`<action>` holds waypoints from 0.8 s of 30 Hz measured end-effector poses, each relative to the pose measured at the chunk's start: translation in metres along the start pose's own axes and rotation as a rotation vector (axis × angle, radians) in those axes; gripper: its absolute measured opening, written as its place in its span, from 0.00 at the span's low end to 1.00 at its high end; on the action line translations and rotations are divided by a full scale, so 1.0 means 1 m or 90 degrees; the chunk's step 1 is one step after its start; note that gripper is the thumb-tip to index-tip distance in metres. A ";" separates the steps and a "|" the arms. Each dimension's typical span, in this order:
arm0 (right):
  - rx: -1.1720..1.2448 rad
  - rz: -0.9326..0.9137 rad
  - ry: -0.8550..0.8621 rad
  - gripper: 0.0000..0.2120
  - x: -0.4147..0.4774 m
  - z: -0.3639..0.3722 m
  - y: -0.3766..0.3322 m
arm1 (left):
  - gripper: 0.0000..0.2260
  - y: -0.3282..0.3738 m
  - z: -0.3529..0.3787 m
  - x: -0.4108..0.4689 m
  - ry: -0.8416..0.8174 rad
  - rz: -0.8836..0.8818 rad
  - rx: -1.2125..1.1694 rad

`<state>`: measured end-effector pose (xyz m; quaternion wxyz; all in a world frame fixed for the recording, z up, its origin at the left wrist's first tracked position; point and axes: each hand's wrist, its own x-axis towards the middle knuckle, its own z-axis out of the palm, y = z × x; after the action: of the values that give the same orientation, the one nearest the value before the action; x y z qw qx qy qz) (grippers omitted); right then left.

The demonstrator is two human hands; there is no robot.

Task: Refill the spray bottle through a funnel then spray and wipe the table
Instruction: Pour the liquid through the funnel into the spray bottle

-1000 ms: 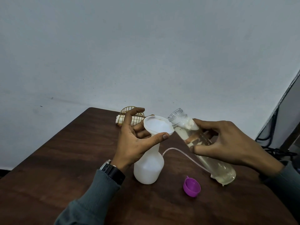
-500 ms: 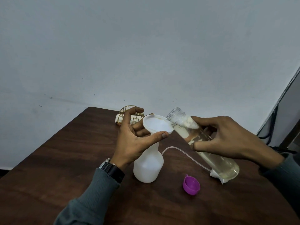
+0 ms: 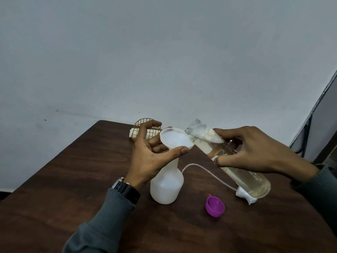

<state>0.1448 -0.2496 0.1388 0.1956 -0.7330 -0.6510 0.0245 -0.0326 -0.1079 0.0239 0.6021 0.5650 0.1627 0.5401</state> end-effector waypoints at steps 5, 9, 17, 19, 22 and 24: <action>-0.004 -0.005 -0.012 0.26 0.001 -0.002 -0.002 | 0.38 -0.002 -0.001 0.002 -0.002 0.000 -0.001; -0.012 -0.007 -0.020 0.27 0.003 -0.003 0.001 | 0.39 -0.003 -0.001 0.003 -0.007 0.000 -0.009; -0.038 0.001 -0.035 0.23 0.005 -0.005 0.006 | 0.36 -0.002 0.001 0.002 -0.010 -0.003 0.006; -0.040 0.004 -0.036 0.24 0.006 -0.006 0.006 | 0.37 -0.002 0.001 0.002 -0.010 -0.003 0.003; -0.041 0.004 -0.041 0.23 0.007 -0.006 0.008 | 0.37 -0.002 0.001 0.003 -0.008 -0.006 0.008; -0.037 0.001 -0.040 0.22 0.007 -0.006 0.008 | 0.35 -0.001 0.001 0.003 -0.006 -0.009 0.011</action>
<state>0.1552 -0.2452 0.1437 0.1537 -0.7380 -0.6565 0.0284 -0.0298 -0.1061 0.0242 0.6016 0.5718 0.1686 0.5317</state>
